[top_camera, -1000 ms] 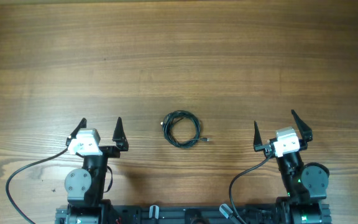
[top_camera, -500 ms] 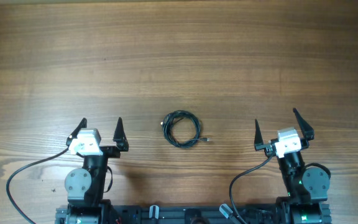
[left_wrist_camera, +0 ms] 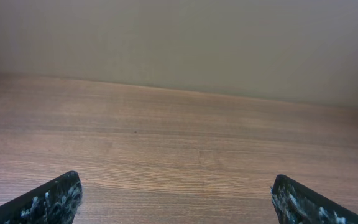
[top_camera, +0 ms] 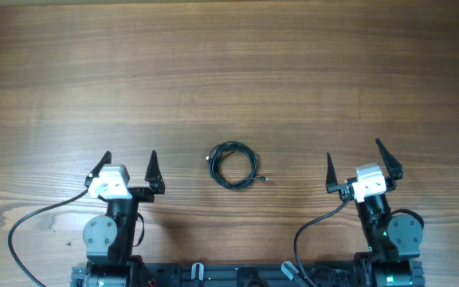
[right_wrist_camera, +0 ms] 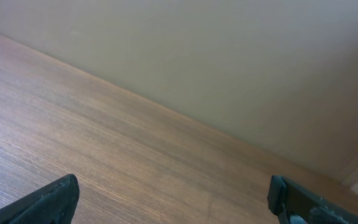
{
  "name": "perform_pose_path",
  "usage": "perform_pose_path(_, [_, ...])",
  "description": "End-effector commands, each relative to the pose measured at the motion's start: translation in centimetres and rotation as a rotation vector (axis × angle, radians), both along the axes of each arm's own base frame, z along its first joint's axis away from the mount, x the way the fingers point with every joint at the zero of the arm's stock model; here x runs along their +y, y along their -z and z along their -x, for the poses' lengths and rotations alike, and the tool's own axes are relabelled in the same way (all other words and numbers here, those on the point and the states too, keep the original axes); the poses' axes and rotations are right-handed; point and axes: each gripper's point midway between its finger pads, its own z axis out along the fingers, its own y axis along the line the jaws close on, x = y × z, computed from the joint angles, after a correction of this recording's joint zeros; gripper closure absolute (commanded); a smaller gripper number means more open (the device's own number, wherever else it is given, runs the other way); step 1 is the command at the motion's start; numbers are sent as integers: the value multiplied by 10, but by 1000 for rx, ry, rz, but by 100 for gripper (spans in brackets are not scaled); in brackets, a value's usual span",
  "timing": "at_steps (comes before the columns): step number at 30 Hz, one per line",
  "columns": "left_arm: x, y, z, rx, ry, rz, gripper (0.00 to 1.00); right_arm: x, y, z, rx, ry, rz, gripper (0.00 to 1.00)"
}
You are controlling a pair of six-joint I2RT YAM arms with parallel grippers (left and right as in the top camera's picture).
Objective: Untangle cables
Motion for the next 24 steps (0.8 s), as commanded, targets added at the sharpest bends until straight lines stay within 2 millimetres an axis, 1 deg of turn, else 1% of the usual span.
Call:
perform_pose_path(1, [-2,3,0,9,14,-19,0,2,0,0,1,-10,-3,0])
perform_pose_path(24, [-2,2,0,6,17,-8,0,4,-1,0,-5,-19,13,0])
